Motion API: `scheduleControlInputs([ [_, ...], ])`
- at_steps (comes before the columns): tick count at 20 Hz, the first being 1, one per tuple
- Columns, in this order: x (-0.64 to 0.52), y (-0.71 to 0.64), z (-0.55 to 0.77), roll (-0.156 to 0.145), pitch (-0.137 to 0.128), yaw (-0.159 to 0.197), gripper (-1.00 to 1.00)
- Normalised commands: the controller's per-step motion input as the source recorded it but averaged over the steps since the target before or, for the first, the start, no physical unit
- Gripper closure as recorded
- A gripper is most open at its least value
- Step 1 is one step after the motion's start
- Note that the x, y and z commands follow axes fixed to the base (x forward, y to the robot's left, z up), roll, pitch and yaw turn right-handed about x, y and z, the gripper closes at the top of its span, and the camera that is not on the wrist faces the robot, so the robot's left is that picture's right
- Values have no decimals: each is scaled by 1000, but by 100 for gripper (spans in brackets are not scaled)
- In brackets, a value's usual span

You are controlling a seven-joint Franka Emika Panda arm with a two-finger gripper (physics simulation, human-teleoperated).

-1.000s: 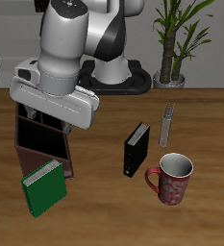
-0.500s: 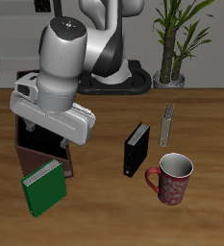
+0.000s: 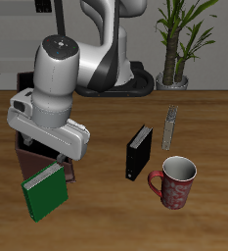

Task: Place the green book into the right desk caddy's right compartment

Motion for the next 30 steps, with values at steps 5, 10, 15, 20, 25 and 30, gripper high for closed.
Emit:
scheduleControlInputs([
  [5, -1, -200, -225, -5, 8, -41, -100],
  [10, 54, -30, -351, 7, 27, -23, -100],
  [15, 137, 105, -470, 13, 57, -29, -100],
  [20, 110, 147, -353, 22, 37, 20, -100],
  [25, 73, 4, -250, -19, 49, -9, 100],
  [30, -2, 39, -10, 14, -4, 8, 100],
])
